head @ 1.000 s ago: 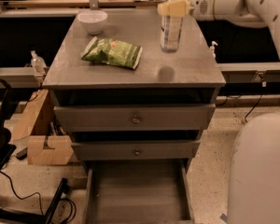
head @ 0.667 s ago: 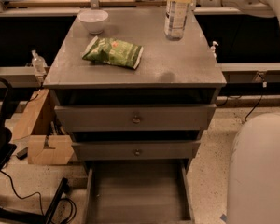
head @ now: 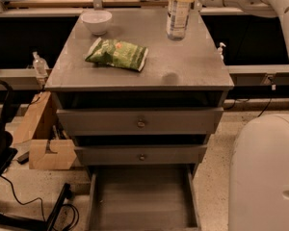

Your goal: Pick blue plastic bottle from bottom drawer and place on counter

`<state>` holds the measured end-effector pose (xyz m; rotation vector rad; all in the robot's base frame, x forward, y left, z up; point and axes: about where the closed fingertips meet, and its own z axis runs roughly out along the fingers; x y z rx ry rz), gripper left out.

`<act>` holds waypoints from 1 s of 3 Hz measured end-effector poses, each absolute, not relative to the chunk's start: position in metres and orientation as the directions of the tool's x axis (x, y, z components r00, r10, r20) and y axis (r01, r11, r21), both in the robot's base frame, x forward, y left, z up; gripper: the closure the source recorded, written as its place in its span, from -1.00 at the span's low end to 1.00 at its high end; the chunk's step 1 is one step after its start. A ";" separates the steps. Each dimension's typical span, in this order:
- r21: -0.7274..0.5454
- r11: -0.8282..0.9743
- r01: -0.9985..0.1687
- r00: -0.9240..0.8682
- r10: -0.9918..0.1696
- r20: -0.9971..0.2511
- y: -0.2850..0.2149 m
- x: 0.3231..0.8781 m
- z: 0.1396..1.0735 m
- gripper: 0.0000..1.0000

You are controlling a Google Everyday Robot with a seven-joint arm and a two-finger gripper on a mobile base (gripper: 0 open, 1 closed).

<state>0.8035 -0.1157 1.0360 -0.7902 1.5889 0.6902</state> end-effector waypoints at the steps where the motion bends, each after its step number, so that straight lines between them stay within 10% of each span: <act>1: -0.002 0.632 -0.775 -0.090 -0.112 -0.990 -0.107 0.834 1.031 1.00; 3: -0.032 0.761 -0.649 -0.109 -0.135 -0.985 -0.109 0.901 1.008 1.00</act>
Offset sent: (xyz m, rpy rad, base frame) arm 0.1460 -0.0028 0.0082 -0.0465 -0.0612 -0.2306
